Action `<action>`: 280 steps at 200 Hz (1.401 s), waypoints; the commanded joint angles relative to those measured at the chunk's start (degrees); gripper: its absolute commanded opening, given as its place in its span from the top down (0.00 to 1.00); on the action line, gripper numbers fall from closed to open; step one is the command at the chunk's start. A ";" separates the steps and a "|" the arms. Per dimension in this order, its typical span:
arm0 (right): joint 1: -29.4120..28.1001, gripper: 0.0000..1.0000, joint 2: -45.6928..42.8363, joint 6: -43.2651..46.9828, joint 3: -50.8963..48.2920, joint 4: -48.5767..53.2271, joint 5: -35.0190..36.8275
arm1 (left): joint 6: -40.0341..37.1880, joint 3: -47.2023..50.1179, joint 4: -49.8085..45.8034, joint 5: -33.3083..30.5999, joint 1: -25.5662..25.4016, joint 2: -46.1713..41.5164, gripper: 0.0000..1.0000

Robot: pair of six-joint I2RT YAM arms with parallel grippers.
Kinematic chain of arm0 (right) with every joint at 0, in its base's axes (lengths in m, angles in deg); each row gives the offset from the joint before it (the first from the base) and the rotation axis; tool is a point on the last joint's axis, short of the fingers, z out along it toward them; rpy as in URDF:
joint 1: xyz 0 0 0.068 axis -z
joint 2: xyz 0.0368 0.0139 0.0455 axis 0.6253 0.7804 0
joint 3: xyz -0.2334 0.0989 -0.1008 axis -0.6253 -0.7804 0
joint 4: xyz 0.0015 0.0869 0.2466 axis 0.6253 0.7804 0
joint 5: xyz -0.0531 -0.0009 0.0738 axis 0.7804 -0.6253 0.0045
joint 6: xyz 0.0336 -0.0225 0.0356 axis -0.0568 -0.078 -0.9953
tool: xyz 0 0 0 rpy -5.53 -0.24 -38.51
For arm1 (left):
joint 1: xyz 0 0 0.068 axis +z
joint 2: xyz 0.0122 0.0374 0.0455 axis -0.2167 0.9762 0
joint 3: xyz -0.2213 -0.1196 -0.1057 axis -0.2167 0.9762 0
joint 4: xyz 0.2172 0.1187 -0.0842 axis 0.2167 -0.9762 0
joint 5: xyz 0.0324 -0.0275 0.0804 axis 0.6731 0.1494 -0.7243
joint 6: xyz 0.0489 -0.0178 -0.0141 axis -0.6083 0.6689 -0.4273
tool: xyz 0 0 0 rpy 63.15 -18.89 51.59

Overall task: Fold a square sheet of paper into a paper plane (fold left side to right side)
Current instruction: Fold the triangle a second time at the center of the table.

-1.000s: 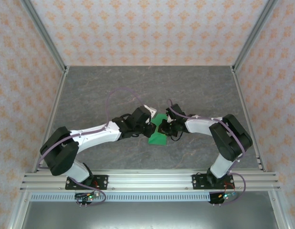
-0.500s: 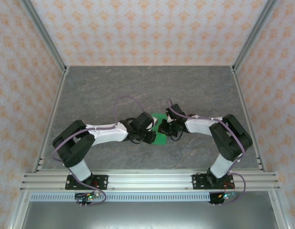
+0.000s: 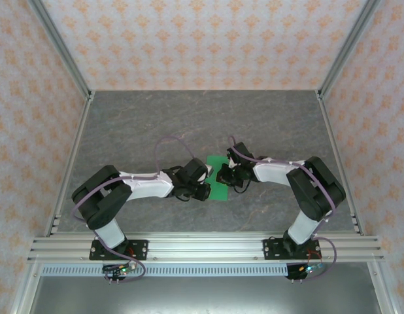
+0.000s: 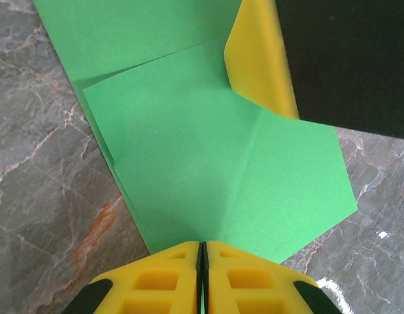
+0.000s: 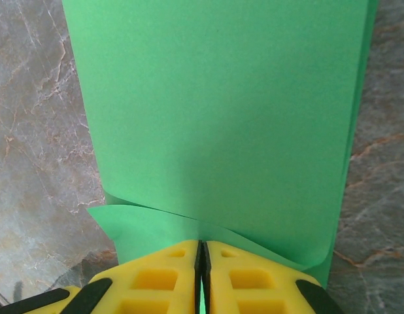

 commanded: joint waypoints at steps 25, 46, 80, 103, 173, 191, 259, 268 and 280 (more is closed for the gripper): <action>-0.49 0.87 1.89 1.27 -0.78 6.68 3.97 | 1.31 2.24 -0.21 -1.17 0.49 -0.22 0.91; -0.41 0.87 1.89 1.45 -0.58 7.11 4.16 | 1.42 3.32 -0.52 -1.56 0.52 -1.17 0.92; -0.41 0.87 1.95 1.80 -0.08 7.98 4.74 | 1.24 5.30 0.40 1.33 0.46 -2.76 0.98; -0.43 0.87 2.00 1.89 0.00 8.18 4.85 | 1.39 7.38 0.90 2.88 0.53 -3.78 1.00; -0.43 0.87 2.15 1.94 0.23 8.31 4.43 | 1.69 6.54 -3.73 0.00 0.46 -11.37 1.00; -0.42 0.87 2.17 1.89 0.47 8.35 4.46 | 2.25 5.38 -2.62 2.35 0.52 -12.08 0.99; -0.47 0.87 2.33 2.01 0.51 8.50 4.39 | 2.21 1.90 2.05 7.03 0.55 -5.21 0.96; -0.48 0.87 2.37 2.03 0.54 8.49 4.40 | 2.23 1.26 2.36 7.33 0.64 -4.06 0.96; -0.44 0.87 2.43 2.01 0.54 8.47 4.29 | 2.66 1.00 3.44 8.13 1.15 -2.71 0.96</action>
